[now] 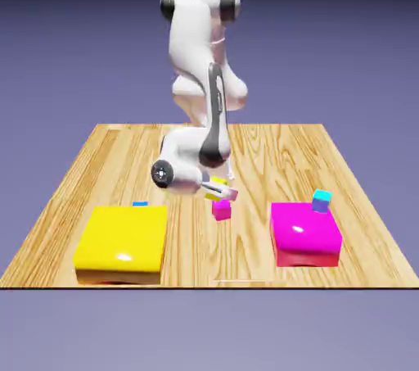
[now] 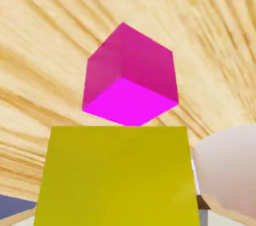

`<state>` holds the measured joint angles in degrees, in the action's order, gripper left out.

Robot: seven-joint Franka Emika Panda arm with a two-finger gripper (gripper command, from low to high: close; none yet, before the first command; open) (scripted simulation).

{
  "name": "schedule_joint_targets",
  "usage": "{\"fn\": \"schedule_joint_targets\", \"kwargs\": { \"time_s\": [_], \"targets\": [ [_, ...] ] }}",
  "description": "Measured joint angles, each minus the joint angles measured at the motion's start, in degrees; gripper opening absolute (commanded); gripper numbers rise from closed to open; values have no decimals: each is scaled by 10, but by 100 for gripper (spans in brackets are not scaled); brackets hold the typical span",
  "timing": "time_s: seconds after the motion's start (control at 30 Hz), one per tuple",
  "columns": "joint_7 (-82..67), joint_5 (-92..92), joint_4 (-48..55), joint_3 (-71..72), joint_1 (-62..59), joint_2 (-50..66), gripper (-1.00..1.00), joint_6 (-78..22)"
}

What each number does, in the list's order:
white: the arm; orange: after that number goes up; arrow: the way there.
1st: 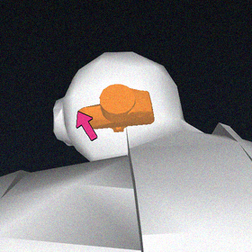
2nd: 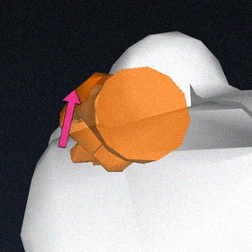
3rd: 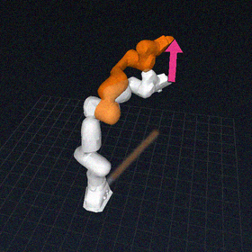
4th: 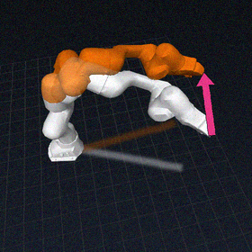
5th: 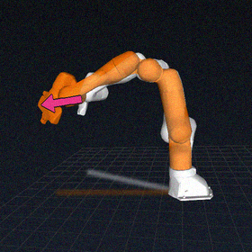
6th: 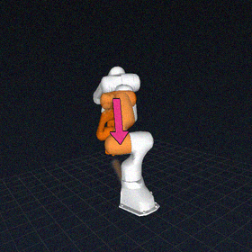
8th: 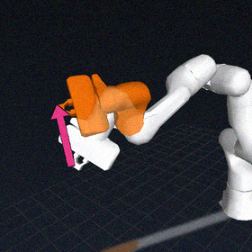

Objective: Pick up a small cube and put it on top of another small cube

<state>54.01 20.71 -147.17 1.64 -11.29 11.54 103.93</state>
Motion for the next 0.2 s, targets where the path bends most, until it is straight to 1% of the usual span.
{"fn": "schedule_joint_targets", "kwargs": {
  "time_s": [0.1, 0.13, 0.2],
  "targets": [
    [-17, 27, -42, 14, 11, 34, -100, 75],
    [-18, 27, -42, 14, 11, 34, 100, 75],
    [-17, 25, -42, 14, 11, 34, 100, 75]
  ]
}}
